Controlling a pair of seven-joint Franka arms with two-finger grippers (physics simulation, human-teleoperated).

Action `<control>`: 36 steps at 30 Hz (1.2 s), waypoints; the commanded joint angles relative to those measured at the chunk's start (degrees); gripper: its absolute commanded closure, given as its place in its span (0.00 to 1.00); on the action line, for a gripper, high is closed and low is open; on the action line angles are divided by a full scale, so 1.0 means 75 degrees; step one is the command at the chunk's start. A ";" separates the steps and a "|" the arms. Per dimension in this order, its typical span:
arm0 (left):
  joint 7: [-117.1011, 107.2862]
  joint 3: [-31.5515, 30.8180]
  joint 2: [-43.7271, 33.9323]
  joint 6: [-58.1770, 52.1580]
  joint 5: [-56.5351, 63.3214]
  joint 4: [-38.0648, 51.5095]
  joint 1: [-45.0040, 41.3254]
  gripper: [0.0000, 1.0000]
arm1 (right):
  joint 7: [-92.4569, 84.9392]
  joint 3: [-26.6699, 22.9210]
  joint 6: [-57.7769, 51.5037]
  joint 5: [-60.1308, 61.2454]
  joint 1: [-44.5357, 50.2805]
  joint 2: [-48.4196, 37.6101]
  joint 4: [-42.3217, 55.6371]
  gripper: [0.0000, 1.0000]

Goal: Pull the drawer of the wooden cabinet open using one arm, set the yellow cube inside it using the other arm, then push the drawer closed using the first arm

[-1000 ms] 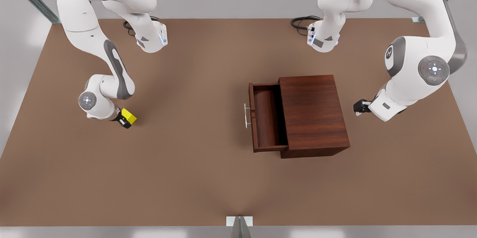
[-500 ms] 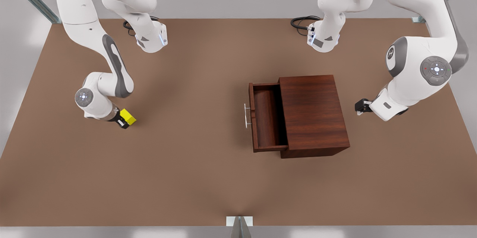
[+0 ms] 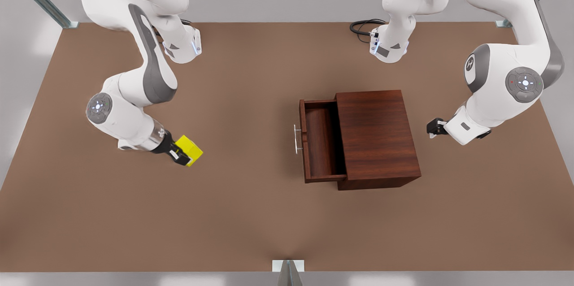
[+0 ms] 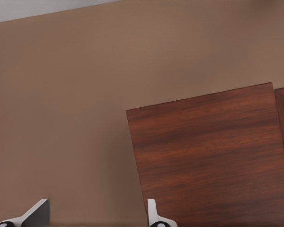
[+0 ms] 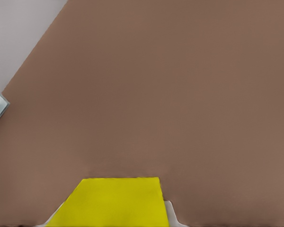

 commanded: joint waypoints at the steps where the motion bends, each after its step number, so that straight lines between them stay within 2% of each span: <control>1: 0.0140 0.0002 -0.0019 -0.0003 0.0006 0.0011 0.0012 0.00 | 0.5200 0.0012 -0.1047 0.0079 0.0284 0.0253 0.0494 0.37; 7: 0.0116 0.0002 -0.0007 -0.0003 0.0018 0.0011 0.0000 0.00 | 0.8200 0.0012 -0.0941 0.0032 0.1480 0.0651 0.1161 0.37; 12: 0.0104 -0.0009 -0.0007 -0.0003 0.0006 -0.0048 0.0000 0.00 | 1.0626 -0.0046 -0.0918 -0.0038 0.2663 0.2022 0.3282 0.37; 14: 0.0104 -0.0009 -0.0007 -0.0003 0.0006 -0.0048 0.0000 0.00 | 1.1294 -0.0210 -0.0555 -0.0038 0.3038 0.2514 0.3986 0.37; 17: 0.0104 -0.0009 -0.0007 -0.0003 -0.0005 -0.0048 -0.0012 0.00 | 1.2150 -0.0761 0.0289 -0.0062 0.3624 0.2890 0.4115 0.37; 20: 0.0093 -0.0009 -0.0007 -0.0003 -0.0006 -0.0071 -0.0012 0.00 | 1.2759 -0.1312 0.0313 -0.0062 0.4175 0.3323 0.4630 0.37; 22: 0.0093 -0.0009 -0.0007 -0.0003 -0.0006 -0.0071 -0.0012 0.00 | 1.2982 -0.1312 0.0313 -0.0062 0.4339 0.3780 0.5123 0.37; 23: 0.0081 -0.0009 -0.0007 -0.0003 -0.0006 -0.0071 -0.0012 0.00 | 1.3052 -0.1511 0.0313 -0.0062 0.4597 0.3804 0.5158 0.37; 27: 0.0093 -0.0009 -0.0007 -0.0003 0.0006 -0.0059 -0.0011 0.00 | 1.3486 -0.1523 0.0570 -0.0062 0.4961 0.4319 0.5756 0.36; 36: 0.0104 0.0002 -0.0007 -0.0003 0.0006 -0.0071 0.0012 0.00 | 1.4095 -0.1675 0.1027 -0.0062 0.5886 0.4905 0.5873 0.35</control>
